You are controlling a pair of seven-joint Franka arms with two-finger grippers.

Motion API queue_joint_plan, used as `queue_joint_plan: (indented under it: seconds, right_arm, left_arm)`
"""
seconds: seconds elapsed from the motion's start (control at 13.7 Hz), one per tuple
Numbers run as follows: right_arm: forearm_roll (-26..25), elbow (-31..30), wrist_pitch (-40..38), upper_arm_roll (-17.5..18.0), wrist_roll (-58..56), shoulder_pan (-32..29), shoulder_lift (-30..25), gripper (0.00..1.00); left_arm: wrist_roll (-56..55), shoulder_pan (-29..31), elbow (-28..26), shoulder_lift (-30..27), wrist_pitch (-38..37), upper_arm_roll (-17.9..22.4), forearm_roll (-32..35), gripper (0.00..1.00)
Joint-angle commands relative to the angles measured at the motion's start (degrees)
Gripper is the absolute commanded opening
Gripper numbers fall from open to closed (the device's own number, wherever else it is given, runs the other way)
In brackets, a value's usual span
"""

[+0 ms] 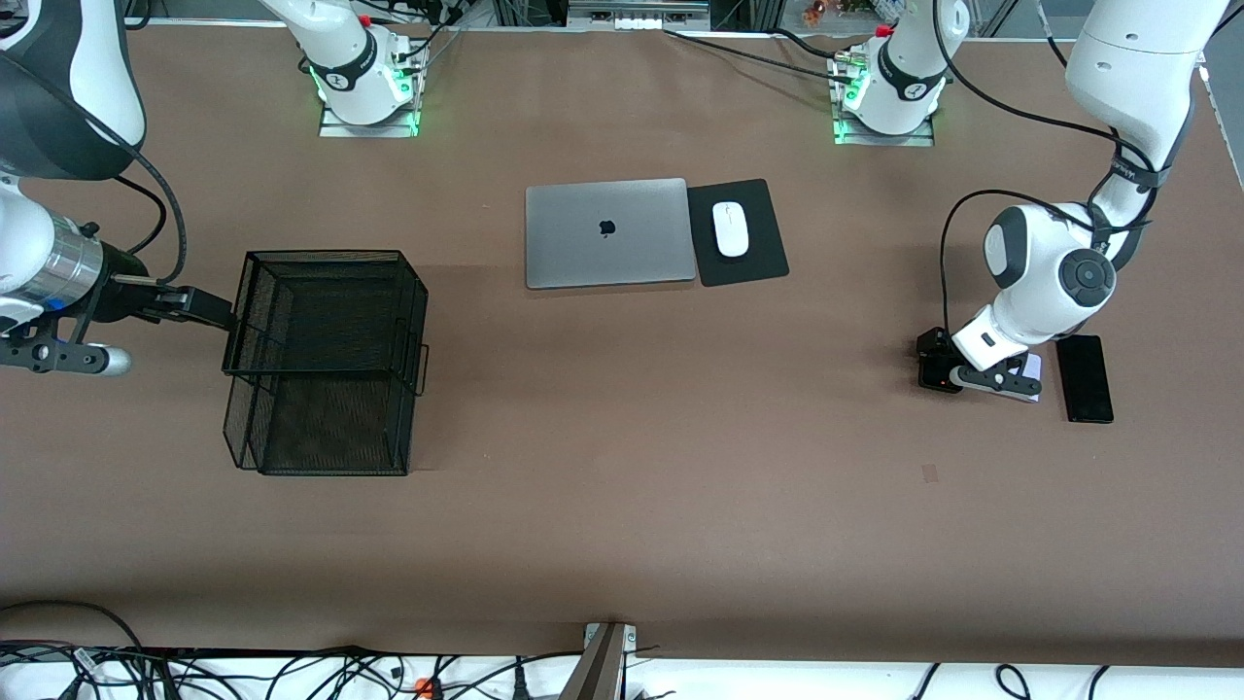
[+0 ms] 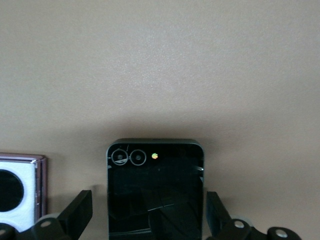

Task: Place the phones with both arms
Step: 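Grasp the small black flip phone with the left gripper and lift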

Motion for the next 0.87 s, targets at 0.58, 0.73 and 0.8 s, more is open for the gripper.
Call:
queue_joint_plan:
  seconds: [0.58,0.73,0.8]
  right_arm:
    - [1.04,0.09,-0.13,-0.21,0.59,0.02,-0.25,1.0]
    - [0.96,0.09,-0.13,-0.21,0.59,0.1,-0.25,1.0]
    - [0.96,0.09,-0.13,-0.21,0.59,0.02,-0.25,1.0]
  left_arm:
    - [-1.87,-1.13,-1.5,1.98,4.58,-0.52,-1.17,1.0]
    - [-1.87,-1.13,-1.42,2.77,5.29,-0.52,-1.17,1.0]
    - [-1.87,-1.13,-1.33,2.77,5.29,-0.52,-1.17,1.0]
